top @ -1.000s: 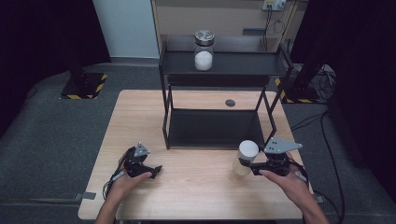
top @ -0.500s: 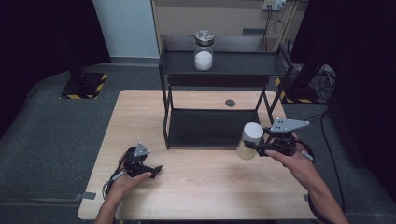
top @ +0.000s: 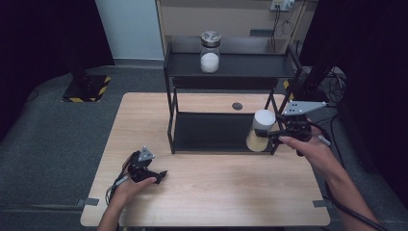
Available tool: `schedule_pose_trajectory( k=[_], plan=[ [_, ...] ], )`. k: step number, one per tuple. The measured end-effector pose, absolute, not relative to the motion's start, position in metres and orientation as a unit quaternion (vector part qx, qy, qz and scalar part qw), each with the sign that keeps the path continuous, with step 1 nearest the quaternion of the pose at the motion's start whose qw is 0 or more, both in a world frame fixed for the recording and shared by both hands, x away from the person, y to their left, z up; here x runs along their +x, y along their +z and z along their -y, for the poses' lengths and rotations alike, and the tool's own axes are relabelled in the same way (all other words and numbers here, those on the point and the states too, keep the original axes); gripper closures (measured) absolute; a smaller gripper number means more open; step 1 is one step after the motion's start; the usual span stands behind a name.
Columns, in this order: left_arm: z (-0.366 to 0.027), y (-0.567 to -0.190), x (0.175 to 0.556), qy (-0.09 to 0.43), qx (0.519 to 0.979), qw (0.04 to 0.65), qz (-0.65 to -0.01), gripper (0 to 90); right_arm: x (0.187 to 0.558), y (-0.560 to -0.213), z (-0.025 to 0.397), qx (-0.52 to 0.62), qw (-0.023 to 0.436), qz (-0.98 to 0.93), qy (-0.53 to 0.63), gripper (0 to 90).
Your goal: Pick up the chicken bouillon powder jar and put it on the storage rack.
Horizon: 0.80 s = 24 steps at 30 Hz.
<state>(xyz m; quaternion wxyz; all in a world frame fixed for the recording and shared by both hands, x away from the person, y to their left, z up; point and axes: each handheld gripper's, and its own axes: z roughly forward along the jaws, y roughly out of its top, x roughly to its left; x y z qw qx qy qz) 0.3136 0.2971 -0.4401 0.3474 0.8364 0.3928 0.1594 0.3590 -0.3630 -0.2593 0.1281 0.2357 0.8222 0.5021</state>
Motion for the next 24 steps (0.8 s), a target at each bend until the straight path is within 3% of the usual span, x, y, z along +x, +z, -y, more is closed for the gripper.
schedule_pose_trajectory(
  k=[8, 24],
  plan=[
    [-0.297, -0.440, 0.315, 0.159, 0.836, 0.348, -0.392, 0.0, 0.370, -0.207, 0.354, 0.209, 0.134, -0.837, 0.488, 35.8],
    [-0.297, -0.440, 0.315, 0.159, 0.837, 0.348, -0.392, 0.0, 0.389, -0.146, 0.355, 0.200, 0.133, -0.834, 0.496, 35.9]
  ],
)
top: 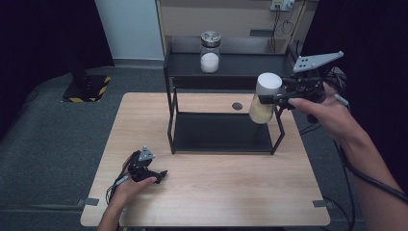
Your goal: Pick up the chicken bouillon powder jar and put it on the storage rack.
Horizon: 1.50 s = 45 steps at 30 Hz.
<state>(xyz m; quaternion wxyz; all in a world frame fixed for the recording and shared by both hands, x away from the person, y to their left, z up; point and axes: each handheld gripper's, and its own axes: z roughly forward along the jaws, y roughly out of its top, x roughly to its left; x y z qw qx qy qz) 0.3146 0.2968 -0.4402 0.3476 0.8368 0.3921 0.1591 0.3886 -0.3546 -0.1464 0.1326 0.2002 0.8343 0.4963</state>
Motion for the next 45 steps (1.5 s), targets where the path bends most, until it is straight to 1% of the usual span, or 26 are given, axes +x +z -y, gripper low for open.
schedule_pose_trajectory(
  k=[10, 20, 25, 38, 45],
  plan=[
    [-0.297, -0.440, 0.315, 0.159, 0.837, 0.348, -0.392, 0.0, 0.400, -0.104, 0.351, 0.199, 0.146, -0.831, 0.498, 35.9],
    [-0.297, -0.440, 0.315, 0.158, 0.837, 0.348, -0.391, 0.0, 0.420, -0.078, 0.347, 0.205, 0.158, -0.826, 0.501, 35.9],
    [-0.297, -0.440, 0.316, 0.158, 0.839, 0.347, -0.389, 0.0, 0.433, -0.075, 0.344, 0.215, 0.164, -0.822, 0.500, 35.9],
    [-0.299, -0.440, 0.318, 0.156, 0.841, 0.348, -0.384, 0.0, 0.469, -0.079, 0.331, 0.245, 0.173, -0.812, 0.501, 35.8],
    [-0.299, -0.440, 0.319, 0.155, 0.842, 0.349, -0.382, 0.0, 0.480, -0.083, 0.325, 0.257, 0.176, -0.810, 0.497, 35.9]
  ],
)
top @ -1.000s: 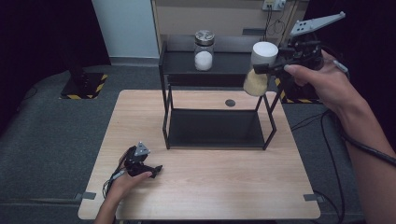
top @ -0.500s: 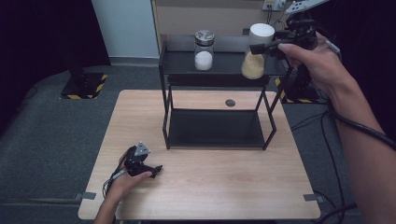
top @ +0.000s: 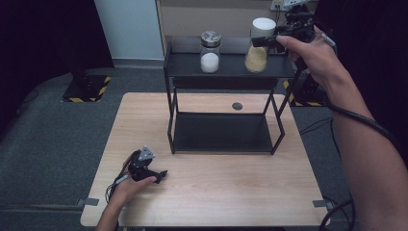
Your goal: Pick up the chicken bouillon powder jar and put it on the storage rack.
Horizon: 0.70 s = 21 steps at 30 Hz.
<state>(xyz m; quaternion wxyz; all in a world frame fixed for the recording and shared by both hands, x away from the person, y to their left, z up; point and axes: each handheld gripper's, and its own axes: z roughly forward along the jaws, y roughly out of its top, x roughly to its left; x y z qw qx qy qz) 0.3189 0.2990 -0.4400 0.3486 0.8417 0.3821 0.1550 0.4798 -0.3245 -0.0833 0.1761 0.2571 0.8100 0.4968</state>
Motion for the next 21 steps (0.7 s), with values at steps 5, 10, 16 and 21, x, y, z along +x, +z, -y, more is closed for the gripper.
schedule_pose_trajectory(
  k=[5, 10, 16, 21],
  plan=[
    [-0.299, -0.440, 0.319, 0.155, 0.842, 0.348, -0.382, 0.0, 0.486, -0.087, 0.320, 0.261, 0.175, -0.812, 0.493, 35.8],
    [-0.299, -0.440, 0.319, 0.155, 0.842, 0.348, -0.381, 0.0, 0.491, -0.090, 0.316, 0.264, 0.174, -0.812, 0.490, 35.8],
    [-0.299, -0.440, 0.320, 0.154, 0.843, 0.349, -0.380, 0.0, 0.495, -0.093, 0.311, 0.267, 0.171, -0.811, 0.491, 35.8],
    [-0.299, -0.440, 0.320, 0.154, 0.843, 0.349, -0.380, 0.0, 0.498, -0.097, 0.310, 0.272, 0.168, -0.810, 0.491, 35.8]
  ],
)
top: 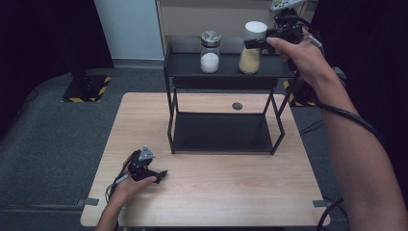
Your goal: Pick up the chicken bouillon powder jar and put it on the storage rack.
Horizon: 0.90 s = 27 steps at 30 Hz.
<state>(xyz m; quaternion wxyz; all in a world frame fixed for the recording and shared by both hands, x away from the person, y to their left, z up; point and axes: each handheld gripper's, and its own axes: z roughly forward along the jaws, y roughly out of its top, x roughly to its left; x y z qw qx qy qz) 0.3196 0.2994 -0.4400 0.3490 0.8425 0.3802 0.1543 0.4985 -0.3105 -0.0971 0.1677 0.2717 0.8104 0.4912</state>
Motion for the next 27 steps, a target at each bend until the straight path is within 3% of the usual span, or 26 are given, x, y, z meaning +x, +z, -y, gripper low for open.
schedule_pose_trajectory(
  k=[27],
  plan=[
    [-0.2993, -0.4400, 0.3196, 0.154, 0.842, 0.349, -0.381, 0.0, 0.5004, -0.0991, 0.3147, 0.280, 0.161, -0.807, 0.495, 35.4]
  ],
)
